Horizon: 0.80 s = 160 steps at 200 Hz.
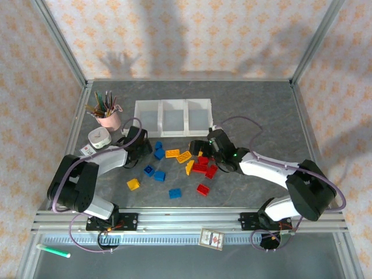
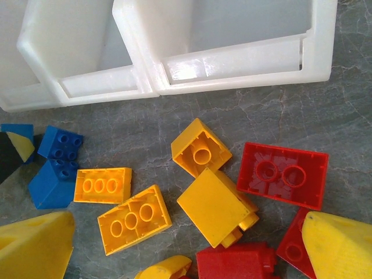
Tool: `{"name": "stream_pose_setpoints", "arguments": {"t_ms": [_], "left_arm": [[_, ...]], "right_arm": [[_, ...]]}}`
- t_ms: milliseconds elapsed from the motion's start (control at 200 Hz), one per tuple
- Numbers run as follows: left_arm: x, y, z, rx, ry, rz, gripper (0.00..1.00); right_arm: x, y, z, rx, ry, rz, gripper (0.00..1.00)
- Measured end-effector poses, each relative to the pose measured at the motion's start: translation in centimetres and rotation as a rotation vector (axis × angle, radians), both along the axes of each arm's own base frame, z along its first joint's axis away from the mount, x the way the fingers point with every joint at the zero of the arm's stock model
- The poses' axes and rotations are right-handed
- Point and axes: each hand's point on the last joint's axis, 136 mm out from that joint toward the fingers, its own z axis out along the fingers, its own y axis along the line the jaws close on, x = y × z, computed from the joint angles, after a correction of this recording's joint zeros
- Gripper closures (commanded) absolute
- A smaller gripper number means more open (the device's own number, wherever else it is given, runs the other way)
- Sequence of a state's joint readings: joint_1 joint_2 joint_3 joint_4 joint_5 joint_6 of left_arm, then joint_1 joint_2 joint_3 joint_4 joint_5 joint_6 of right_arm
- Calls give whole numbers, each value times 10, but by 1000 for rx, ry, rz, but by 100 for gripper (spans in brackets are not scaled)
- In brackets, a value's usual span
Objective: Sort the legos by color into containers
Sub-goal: Pick up the lego from the middle-left of the table.
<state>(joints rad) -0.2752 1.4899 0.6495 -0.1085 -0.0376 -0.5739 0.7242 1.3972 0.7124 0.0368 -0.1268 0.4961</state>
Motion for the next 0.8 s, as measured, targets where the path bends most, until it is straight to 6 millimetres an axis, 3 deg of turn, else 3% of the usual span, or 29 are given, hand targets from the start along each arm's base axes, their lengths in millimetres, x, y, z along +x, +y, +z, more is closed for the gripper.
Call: {"name": "stream_pose_setpoints", "arguments": {"t_ms": [280,611,801], "left_arm": [[8,-2,1,-1,-25,-5,46],[11,-2,3,6,-39,-19,69],[9,-3,26,-9,-86,-17,74]], "right_arm": [[2,1,2,-1,-5,-1,0],[2,1,2,-6,-9,3,0],[3,4,6,-2,-12,15,0]]}}
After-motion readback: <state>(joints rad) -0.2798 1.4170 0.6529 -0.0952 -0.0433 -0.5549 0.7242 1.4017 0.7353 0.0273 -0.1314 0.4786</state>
